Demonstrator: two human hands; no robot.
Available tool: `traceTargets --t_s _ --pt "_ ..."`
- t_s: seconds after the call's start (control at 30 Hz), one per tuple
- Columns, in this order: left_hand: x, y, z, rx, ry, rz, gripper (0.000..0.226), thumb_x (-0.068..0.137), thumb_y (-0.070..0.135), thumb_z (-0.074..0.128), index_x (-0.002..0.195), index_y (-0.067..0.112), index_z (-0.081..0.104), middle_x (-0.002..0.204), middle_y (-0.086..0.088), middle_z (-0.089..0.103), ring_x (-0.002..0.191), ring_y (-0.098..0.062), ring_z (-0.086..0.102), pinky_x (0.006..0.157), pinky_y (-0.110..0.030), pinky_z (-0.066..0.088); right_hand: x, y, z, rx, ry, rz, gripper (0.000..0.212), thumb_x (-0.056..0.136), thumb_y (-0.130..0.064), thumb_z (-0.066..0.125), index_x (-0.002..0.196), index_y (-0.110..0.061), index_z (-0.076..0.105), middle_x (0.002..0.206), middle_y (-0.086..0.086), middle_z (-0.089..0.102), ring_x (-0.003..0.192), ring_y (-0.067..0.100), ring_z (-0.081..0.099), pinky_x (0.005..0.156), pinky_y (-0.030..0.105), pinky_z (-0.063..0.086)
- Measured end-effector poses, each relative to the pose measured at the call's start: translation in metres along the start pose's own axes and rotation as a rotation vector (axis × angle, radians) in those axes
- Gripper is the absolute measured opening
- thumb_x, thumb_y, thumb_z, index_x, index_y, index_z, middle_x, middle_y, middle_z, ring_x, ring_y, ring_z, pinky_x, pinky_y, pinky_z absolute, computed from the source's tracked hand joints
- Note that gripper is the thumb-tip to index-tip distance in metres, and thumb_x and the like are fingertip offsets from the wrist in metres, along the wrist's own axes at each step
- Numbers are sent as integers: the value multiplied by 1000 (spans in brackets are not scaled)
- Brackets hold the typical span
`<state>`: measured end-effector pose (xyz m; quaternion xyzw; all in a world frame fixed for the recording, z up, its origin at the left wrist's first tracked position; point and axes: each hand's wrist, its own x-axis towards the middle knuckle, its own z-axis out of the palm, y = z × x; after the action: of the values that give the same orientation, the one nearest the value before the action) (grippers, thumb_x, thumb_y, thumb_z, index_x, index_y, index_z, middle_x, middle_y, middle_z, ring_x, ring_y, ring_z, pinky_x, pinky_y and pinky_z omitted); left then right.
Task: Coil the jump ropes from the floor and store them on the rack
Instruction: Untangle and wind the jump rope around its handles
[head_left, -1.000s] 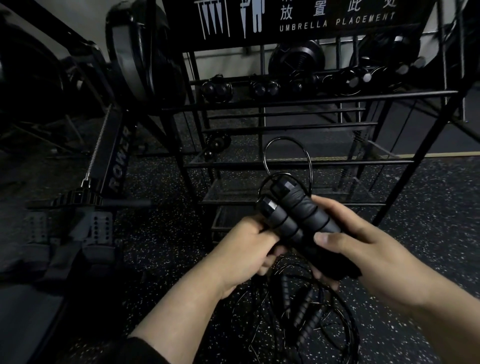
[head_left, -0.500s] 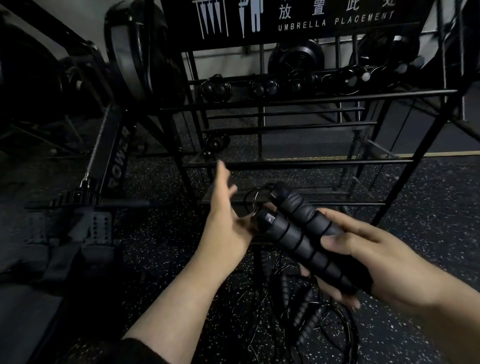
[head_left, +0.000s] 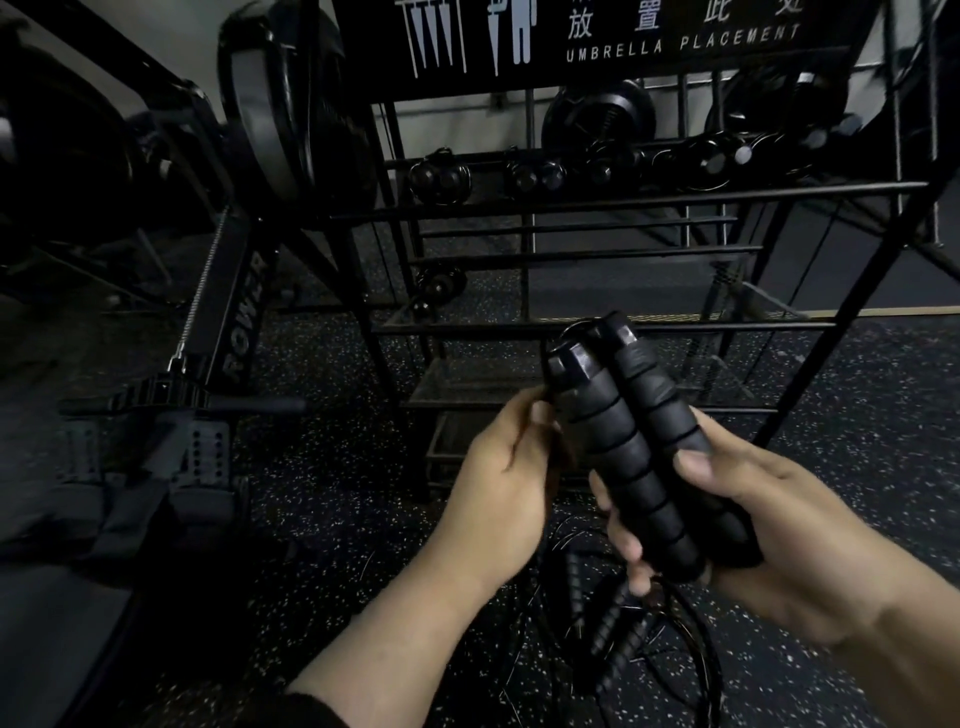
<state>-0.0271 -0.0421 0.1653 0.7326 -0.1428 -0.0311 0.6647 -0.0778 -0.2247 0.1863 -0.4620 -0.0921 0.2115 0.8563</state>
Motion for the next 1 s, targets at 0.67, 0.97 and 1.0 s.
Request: traceTargets --t_s 0.67,0.97,1.0 --pt "1 10 -10 336 -30 121 29 105 11 47 104 36 61 88 7 70 80 -13 66 75 -34 53 -1 2 2 -254 151 -98 53 70 -22 67 123 -28 64 89 44 55 68 40 55 58 43 45" --pt "18 13 -40 249 177 203 15 102 18 61 96 32 63 90 10 68 86 -7 64 76 -19 51 0 1 5 -272 184 -63 41 83 -14 49 104 -42 71 95 37 69 60 36 59 49 34 44" --pt "18 13 -40 259 193 197 16 101 17 63 95 32 64 90 10 68 87 -7 65 76 -18 50 0 1 6 -272 189 -54 40 83 -15 49 101 -43 71 95 37 69 60 35 59 49 34 44"
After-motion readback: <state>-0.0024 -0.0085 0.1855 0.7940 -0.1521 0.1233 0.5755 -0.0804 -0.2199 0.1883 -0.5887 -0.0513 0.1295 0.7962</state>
